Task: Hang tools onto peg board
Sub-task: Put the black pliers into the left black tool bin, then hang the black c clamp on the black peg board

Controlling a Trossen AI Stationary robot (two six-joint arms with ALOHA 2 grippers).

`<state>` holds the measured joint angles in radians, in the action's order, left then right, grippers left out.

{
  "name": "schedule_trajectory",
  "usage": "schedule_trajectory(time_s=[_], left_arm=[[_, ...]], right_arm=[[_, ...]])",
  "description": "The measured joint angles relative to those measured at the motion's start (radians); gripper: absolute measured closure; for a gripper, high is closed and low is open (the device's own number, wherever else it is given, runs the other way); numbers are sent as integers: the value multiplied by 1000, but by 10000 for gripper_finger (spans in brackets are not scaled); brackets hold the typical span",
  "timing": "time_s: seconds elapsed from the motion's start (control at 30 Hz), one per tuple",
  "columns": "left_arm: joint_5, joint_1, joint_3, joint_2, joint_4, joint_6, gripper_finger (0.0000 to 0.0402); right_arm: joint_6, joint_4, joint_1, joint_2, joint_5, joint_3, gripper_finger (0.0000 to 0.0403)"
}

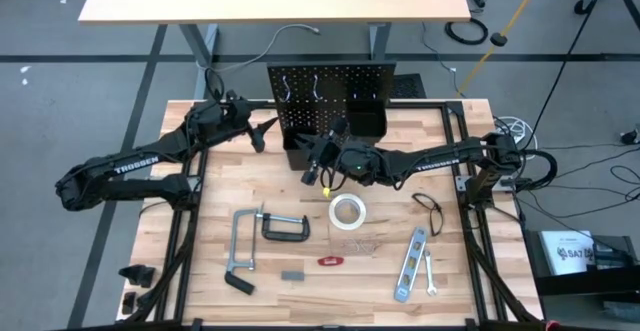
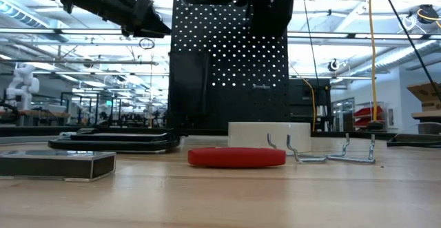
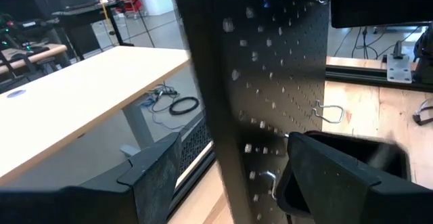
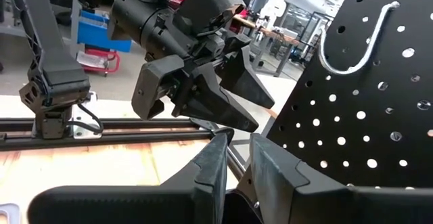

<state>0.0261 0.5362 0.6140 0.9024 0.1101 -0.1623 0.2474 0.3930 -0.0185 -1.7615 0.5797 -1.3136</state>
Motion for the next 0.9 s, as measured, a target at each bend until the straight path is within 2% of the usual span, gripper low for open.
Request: schedule_trajectory(time_s=[0.57, 0.9], left_arm=[[0, 0, 0, 0, 0, 1, 125], [-2, -44, 0, -30, -64, 51, 125]], right_arm=[[0, -1, -10, 0, -2, 0, 342], [33, -27, -94, 1, 0, 0, 341]])
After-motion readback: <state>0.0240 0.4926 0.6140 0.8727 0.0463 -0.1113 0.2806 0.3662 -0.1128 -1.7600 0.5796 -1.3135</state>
